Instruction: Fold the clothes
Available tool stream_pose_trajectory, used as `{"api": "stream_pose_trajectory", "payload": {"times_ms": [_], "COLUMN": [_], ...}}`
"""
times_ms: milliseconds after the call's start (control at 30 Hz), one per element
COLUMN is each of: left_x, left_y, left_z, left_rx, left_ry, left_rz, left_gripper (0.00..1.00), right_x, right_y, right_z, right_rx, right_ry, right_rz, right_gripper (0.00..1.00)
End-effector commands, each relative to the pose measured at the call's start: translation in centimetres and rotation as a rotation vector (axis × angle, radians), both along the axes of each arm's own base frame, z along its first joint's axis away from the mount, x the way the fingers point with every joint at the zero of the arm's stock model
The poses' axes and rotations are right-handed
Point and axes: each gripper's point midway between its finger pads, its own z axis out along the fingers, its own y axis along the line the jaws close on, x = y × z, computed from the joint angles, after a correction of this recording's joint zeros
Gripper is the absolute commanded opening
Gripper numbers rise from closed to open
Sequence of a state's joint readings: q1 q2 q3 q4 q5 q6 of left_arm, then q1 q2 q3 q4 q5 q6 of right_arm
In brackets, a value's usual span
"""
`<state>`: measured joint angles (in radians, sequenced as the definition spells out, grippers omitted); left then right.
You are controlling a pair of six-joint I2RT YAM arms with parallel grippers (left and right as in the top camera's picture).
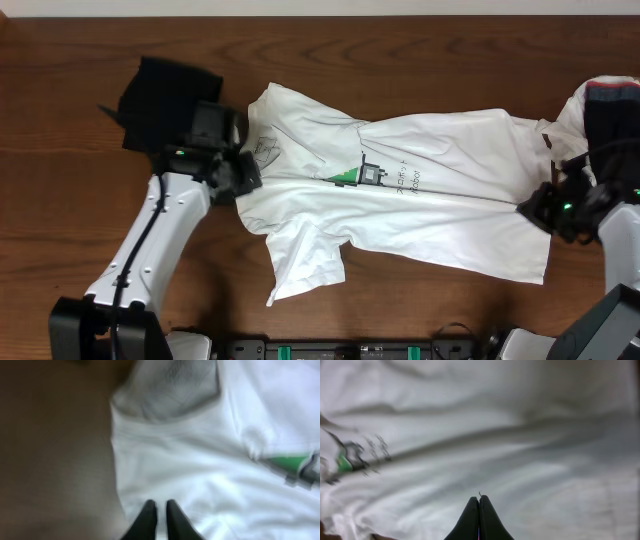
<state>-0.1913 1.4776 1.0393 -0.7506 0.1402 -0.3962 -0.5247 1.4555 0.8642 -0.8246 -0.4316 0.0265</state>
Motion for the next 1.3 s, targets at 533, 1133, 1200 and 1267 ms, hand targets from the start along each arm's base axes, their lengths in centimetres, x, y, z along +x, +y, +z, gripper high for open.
{"api": "stream_pose_trajectory", "payload": {"times_ms": [533,1133,1200,1267], "left_x": [-8.3,-12.8,-13.0,-13.1], "left_y": [-6.8,-2.5,-1.8,-0.9], "left_z": [-4.7,-8.8,-8.8,-8.8], "left_rx": [-0.067,0.048,0.060,0.080], "left_ry": [0.228,0.375,0.389,0.401], "left_rz": [-0.215,-0.093,-0.074,-0.057], "left_gripper": [0.06,0.09,0.09,0.09], "right_x": [-5.8,-12.1,-12.6,-13.1], "right_y": [-1.7,-5.7,-5.9,-6.2], "right_z": [-5.8,-7.9,-8.0,-8.1], "right_rx": [-0.211,-0.422,-0.415,-0.406], "right_ry": [0.264,0.492,0.504,0.513], "right_rz": [-0.130,-0.469,-0.511,-0.550], "right_gripper": [0.01,0.01,0.01,0.01]}}
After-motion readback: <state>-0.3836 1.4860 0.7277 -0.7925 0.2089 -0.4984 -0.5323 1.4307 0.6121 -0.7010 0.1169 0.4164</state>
